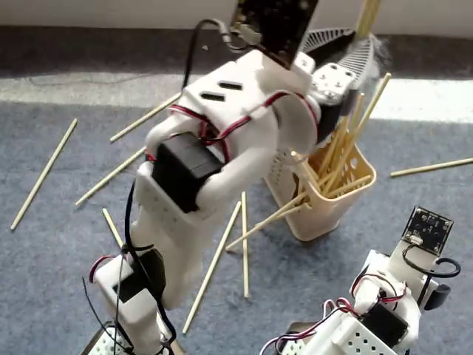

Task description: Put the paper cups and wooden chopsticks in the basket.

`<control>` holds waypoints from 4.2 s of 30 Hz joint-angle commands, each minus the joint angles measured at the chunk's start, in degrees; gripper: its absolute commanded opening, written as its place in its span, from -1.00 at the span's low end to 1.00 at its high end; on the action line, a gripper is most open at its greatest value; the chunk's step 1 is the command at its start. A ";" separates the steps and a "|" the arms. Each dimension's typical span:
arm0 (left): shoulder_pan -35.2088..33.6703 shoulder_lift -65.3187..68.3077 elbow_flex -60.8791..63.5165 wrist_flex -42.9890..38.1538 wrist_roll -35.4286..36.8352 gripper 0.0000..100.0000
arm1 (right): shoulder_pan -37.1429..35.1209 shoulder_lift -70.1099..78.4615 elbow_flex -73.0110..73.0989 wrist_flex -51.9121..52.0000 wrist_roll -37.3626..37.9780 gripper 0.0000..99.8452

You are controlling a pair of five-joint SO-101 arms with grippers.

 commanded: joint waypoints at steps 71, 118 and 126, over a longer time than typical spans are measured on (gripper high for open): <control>-59.12 43.38 28.09 14.24 -48.44 -0.76 | -0.66 -0.48 -0.04 -0.22 0.53 -0.23; 2.33 8.84 1.10 -6.15 0.35 -0.95 | -2.51 -0.48 0.04 -0.22 0.53 -0.23; 1.80 8.40 1.01 -0.26 5.19 -0.62 | -2.42 -0.48 0.04 -0.22 0.53 -0.23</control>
